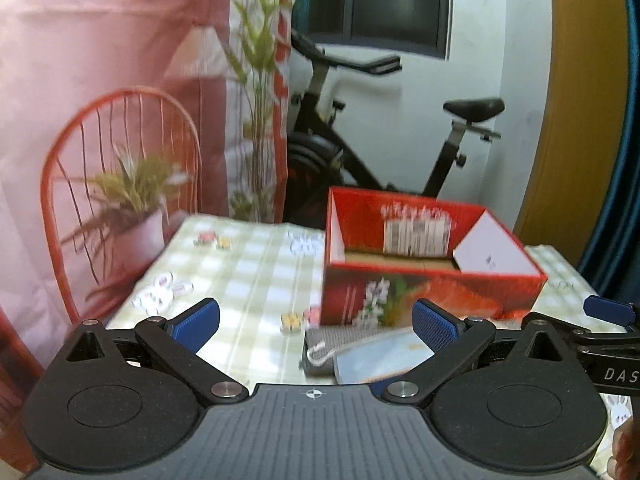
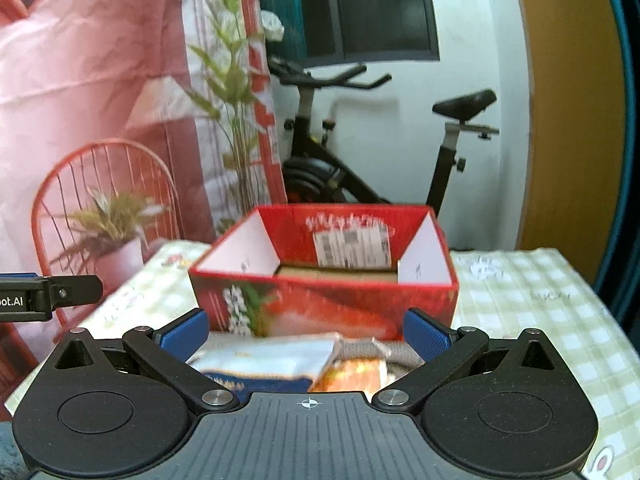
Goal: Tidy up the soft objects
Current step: 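Move the left tool down to the blue-and-white cotton pad bag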
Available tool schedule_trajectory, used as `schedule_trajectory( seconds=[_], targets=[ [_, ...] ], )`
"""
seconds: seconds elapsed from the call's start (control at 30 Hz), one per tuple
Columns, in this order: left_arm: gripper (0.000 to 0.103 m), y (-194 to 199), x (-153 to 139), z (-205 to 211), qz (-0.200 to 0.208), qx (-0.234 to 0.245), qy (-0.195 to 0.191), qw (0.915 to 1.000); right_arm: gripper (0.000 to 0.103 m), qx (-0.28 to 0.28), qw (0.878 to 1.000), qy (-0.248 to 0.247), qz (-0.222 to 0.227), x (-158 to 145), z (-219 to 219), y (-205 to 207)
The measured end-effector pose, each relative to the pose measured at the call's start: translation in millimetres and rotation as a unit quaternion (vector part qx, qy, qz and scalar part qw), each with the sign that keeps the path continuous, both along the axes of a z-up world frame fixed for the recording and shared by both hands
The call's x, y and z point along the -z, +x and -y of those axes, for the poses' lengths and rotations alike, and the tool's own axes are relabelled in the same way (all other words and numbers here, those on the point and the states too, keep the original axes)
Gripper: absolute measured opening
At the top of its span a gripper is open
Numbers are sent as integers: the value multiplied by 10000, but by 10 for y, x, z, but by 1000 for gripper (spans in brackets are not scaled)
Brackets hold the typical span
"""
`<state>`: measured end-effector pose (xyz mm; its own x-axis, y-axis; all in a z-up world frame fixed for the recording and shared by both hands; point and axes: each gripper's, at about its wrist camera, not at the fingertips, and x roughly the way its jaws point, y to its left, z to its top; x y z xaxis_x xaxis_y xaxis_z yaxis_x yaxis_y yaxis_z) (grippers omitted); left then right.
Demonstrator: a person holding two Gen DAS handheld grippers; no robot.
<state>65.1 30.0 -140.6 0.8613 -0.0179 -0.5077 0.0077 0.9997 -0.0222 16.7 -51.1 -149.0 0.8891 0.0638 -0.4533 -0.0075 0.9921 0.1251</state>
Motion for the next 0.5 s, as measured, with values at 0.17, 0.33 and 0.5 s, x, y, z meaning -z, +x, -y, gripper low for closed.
schedule_trajectory(
  seconds=[0.17, 0.33, 0.5],
  targets=[
    [101, 67, 183, -15, -223, 78, -24, 9997, 92, -140, 9996, 56, -219, 232, -5, 41],
    [88, 138, 347, 13, -505, 186, -207, 9983, 77, -464, 9982, -75, -369, 406, -105, 93],
    [72, 190, 522, -14, -830, 454, -676, 9932, 62, -773, 9949, -227, -608, 578, -153, 101]
  ],
)
